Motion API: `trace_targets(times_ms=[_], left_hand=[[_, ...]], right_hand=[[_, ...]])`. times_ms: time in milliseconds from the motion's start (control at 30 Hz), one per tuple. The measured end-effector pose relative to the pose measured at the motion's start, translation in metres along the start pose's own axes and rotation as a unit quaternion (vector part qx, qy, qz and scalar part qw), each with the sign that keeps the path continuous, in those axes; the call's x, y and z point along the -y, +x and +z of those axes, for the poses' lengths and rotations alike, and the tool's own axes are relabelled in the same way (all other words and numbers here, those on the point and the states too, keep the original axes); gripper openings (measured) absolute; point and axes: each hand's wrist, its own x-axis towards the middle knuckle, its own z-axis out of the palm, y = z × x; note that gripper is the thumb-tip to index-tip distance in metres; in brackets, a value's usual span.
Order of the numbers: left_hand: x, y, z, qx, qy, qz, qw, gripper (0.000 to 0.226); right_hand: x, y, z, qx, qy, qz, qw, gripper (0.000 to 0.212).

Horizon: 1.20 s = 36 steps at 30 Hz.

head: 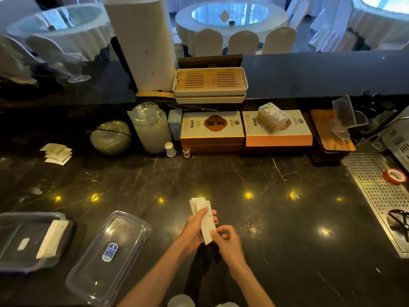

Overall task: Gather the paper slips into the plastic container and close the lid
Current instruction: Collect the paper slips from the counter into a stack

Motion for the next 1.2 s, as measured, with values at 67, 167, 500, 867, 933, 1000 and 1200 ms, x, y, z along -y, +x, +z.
trace_targets(times_ms=[67,167,500,867,933,1000,1200], left_hand=[[0.004,-0.007,0.002,0.002,-0.031,0.038,0.999,0.046],[0.008,-0.015,0.004,-0.002,-0.026,0.099,0.995,0.049],[0.004,-0.054,-0.028,0.039,0.079,0.145,0.985,0.040],[0.015,-0.094,-0.081,-0.048,0.316,0.168,0.933,0.043],[0.013,-0.103,-0.094,-0.064,0.322,0.173,0.928,0.039],[0.008,-0.113,-0.108,-0.094,0.325,0.183,0.923,0.033],[-0.010,-0.153,-0.179,-0.202,0.271,0.231,0.912,0.035]], right_hand=[[-0.005,-0.006,0.000,0.067,0.095,0.069,0.991,0.025],[-0.015,-0.015,0.001,0.190,0.318,0.169,0.913,0.029],[-0.031,-0.015,-0.022,0.121,0.175,0.030,0.977,0.041],[-0.019,-0.026,0.024,0.095,-0.181,-0.144,0.968,0.062],[-0.018,-0.031,0.041,0.116,-0.200,-0.139,0.963,0.062],[-0.015,-0.035,0.060,0.140,-0.213,-0.133,0.958,0.061],[-0.006,-0.064,0.149,0.201,-0.205,-0.133,0.949,0.059]])
